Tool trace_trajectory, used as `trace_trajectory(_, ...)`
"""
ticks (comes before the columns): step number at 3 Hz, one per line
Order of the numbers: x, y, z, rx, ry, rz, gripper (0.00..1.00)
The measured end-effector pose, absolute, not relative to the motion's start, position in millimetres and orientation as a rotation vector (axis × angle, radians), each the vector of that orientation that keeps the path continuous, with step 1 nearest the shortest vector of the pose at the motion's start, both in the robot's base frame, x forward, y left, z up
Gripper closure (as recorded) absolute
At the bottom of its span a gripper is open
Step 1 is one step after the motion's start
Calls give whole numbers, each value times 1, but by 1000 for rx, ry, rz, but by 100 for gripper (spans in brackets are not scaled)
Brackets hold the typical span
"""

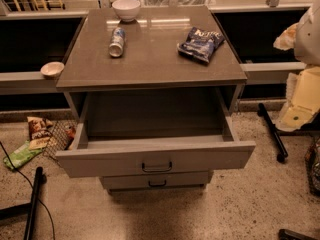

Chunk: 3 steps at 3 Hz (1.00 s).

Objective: Close top drawer

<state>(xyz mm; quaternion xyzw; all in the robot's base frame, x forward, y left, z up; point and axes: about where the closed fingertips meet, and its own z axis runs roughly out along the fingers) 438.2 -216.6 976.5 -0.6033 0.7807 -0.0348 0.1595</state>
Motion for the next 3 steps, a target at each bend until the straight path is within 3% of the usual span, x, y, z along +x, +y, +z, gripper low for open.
trace_trajectory(1, 438, -217, 976, -1724, 2231, -99, 0)
trace_trajectory(2, 438, -217, 976, -1724, 2231, -99, 17)
trace_trajectory(3, 441, -210, 953, -1729, 2201, -35, 40)
